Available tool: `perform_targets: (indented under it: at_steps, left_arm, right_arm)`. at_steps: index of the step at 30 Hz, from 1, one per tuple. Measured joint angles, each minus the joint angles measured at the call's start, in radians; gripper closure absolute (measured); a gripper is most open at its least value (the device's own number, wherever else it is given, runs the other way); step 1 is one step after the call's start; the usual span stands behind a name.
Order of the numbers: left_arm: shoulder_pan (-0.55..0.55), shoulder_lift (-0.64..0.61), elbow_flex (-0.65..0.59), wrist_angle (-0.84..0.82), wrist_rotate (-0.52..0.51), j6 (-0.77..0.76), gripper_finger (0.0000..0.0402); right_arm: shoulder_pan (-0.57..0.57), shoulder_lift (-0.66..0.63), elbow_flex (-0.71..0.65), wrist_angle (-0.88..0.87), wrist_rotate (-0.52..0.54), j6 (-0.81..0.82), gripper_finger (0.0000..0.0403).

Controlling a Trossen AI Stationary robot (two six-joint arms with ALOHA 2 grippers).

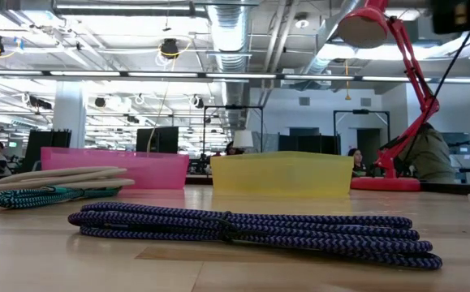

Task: Pick & Place USB Port
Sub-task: Put the white HDMI cable into the pink transparent bin

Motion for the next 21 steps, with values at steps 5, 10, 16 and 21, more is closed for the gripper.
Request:
perform_targets:
  at_steps: [5,10,16,21]
  left_arm:
    - [-0.02,0.0,0.0,0.0,0.0,0.0,0.0398]
    - [-0.025,0.0,-0.015,0.0,0.0,0.0,0.0398]
    - [-0.025,0.0,-0.071,0.0,0.0,-0.008,0.0398]
    - [-0.025,0.0,-0.115,0.0,0.001,-0.058,0.0398]
  right_arm:
    - [0.116,0.039,0.0,-0.049,-0.002,0.147,0.0393]
    - [0.19,0.098,0.0,-0.055,0.005,0.246,0.0382]
    - [0.244,0.191,0.0,-0.057,0.005,0.298,0.034]
    - [0.268,0.268,0.0,-0.059,0.0,0.365,0.0313]
